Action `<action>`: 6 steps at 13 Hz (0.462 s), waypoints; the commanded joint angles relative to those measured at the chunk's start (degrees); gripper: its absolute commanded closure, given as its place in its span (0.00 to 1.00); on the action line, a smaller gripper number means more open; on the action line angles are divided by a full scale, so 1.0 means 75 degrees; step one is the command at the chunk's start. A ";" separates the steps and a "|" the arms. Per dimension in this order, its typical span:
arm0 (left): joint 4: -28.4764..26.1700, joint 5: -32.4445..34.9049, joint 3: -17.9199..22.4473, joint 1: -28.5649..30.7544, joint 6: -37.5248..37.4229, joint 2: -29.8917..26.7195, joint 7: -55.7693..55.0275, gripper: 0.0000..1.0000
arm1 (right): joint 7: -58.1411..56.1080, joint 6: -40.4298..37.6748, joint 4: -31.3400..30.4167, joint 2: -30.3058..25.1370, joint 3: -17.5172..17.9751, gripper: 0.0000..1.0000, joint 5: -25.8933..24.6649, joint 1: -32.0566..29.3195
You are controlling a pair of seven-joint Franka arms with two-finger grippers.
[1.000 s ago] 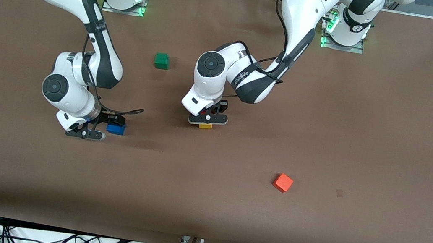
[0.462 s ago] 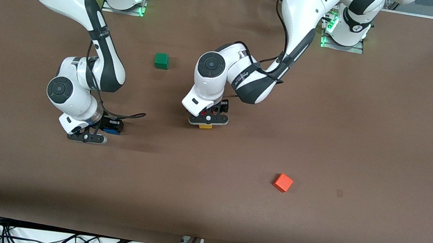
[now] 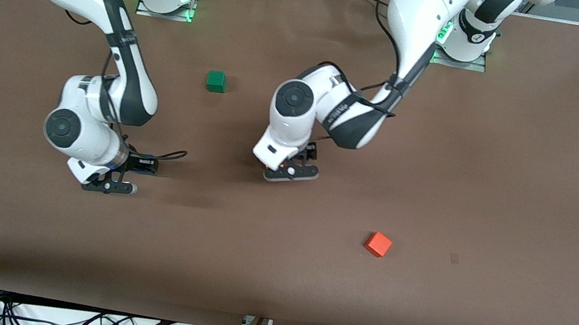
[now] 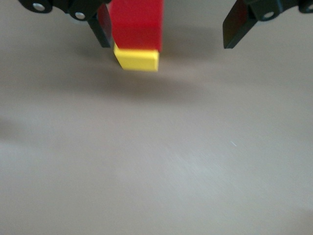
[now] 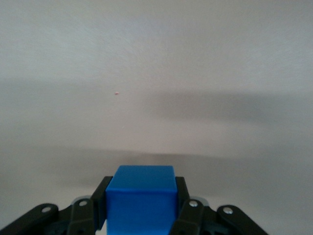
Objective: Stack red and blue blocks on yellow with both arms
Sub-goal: 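Open and raise the left gripper while the right gripper lifts blue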
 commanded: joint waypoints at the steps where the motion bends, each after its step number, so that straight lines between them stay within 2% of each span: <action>1: 0.0000 0.0063 -0.0093 0.0659 -0.0534 -0.0615 0.0644 0.00 | -0.0024 -0.1204 0.0456 -0.0528 0.0067 0.67 0.0121 0.0069; 4: 0.0047 0.0039 -0.0105 0.1526 -0.0911 -0.1248 0.1842 0.00 | 0.0724 -0.1581 0.0538 -0.0727 0.0113 0.65 0.0086 0.0665; 6: 0.0059 0.0027 -0.0151 0.2112 -0.1237 -0.1577 0.2251 0.00 | 0.1623 -0.1991 0.1028 -0.0647 0.0125 0.63 0.0132 0.1320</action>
